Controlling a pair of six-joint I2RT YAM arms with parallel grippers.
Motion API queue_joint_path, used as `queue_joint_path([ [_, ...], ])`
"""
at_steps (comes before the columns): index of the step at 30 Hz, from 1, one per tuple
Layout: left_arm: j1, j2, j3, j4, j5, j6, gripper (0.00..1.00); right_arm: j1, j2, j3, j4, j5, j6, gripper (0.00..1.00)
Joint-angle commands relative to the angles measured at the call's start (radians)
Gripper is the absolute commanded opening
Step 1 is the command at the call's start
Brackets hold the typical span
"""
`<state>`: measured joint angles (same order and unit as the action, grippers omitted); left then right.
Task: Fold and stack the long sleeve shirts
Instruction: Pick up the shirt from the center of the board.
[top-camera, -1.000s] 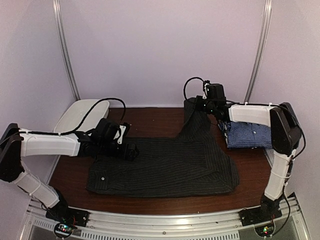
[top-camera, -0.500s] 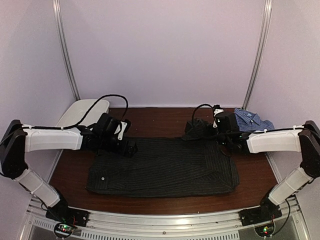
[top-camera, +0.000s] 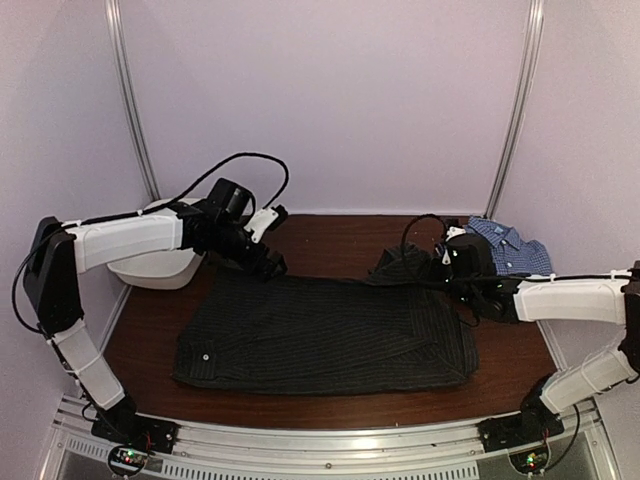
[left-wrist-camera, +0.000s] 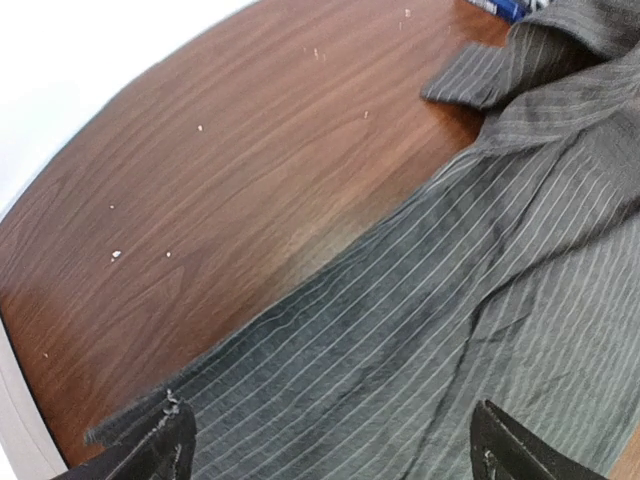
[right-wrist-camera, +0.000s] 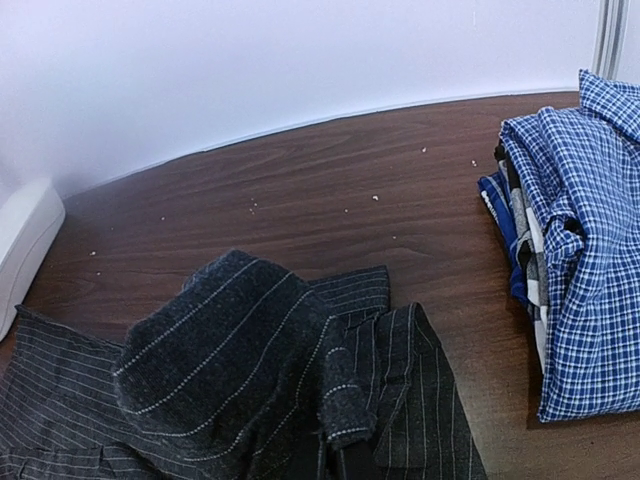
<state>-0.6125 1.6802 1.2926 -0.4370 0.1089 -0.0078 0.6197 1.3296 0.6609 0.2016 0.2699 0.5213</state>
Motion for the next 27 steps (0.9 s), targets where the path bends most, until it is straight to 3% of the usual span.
queue_joint_path([
  [1,0.066,0.106,0.101,-0.152,0.095,0.234,0.97,0.005,-0.047,-0.018,-0.032,0.001,0.011,0.03],
  [8,0.125,0.204,0.136,-0.16,0.201,0.396,0.97,0.003,-0.065,0.013,-0.098,-0.019,-0.009,0.03],
  [19,0.16,0.319,0.218,-0.149,0.204,0.472,0.97,0.003,-0.069,0.037,-0.191,-0.094,-0.014,0.02],
  [27,0.201,0.419,0.339,-0.24,0.308,0.517,0.87,0.003,-0.095,0.049,-0.261,-0.104,-0.012,0.02],
])
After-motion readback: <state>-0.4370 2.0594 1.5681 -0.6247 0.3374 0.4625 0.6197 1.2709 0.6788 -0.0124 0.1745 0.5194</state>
